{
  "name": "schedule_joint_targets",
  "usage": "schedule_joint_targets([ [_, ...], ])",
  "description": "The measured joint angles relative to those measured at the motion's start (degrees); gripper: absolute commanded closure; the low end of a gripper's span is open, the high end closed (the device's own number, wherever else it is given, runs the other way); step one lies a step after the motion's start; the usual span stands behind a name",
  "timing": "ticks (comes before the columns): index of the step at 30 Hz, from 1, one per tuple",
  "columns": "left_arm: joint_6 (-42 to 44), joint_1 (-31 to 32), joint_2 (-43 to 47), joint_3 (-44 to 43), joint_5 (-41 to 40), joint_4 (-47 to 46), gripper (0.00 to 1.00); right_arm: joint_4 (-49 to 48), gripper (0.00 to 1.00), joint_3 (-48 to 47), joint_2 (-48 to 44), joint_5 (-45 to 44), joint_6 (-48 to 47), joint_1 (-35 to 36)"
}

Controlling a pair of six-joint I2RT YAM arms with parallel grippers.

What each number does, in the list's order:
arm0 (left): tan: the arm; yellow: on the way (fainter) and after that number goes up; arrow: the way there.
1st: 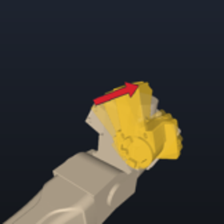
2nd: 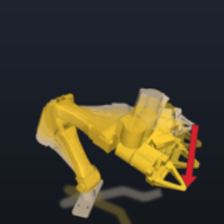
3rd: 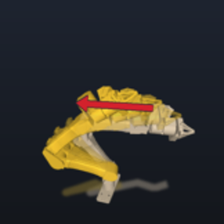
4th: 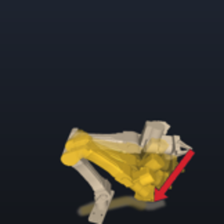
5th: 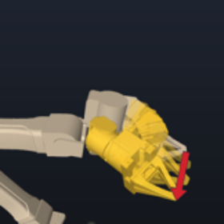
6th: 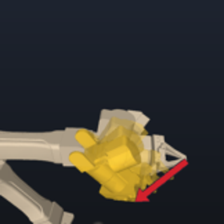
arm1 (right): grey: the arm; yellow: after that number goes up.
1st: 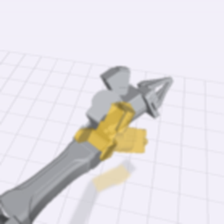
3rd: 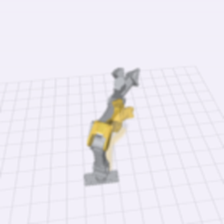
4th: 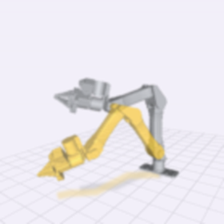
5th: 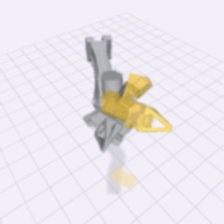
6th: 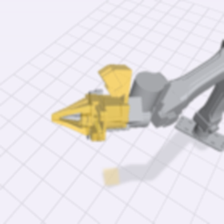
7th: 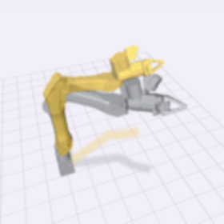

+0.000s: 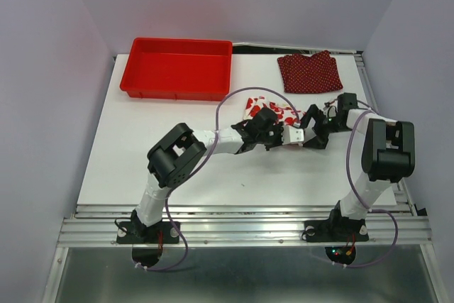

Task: Fold and stack the skirts
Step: Neatly place the folded skirt to the corner

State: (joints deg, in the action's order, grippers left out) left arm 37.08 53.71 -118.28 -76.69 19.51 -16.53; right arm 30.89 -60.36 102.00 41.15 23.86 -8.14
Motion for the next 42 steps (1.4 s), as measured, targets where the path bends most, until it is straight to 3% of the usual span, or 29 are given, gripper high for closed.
schedule_joint_targets([
  [10, -1.86, 0.0, 0.0, -0.11, 1.38, 0.07, 1.0, -24.7, 0.03, 13.64, -0.52, 8.31, 20.57, 1.2],
  [16, -4.35, -0.9, -0.02, -1.75, 1.53, 0.13, 1.0, -38.38, 0.07, 22.82, -6.19, 3.96, 31.34, 1.49],
  [24, -6.16, -1.92, -0.11, -3.02, 1.73, -0.11, 1.0, -44.61, 0.14, 26.34, -10.34, -4.0, 36.0, 1.53],
  [30, -6.56, -1.92, -0.24, -3.02, 2.12, -0.13, 1.0, -49.59, 0.23, 26.34, -7.91, -5.84, 38.34, 1.66],
  [37, -6.73, -1.79, -1.44, -3.04, 2.56, -0.42, 1.0, -53.37, 0.47, 26.34, -5.07, -7.19, 39.89, 2.93],
  [39, -6.73, -1.64, -1.84, -3.04, 2.47, -0.35, 0.96, -54.42, 0.51, 26.29, -3.93, -7.3, 40.02, 2.99],
  [42, -6.99, -1.53, -2.01, -3.04, 2.14, -0.33, 0.72, -54.51, 0.64, 25.86, -3.17, -7.8, 39.52, 2.99],
])
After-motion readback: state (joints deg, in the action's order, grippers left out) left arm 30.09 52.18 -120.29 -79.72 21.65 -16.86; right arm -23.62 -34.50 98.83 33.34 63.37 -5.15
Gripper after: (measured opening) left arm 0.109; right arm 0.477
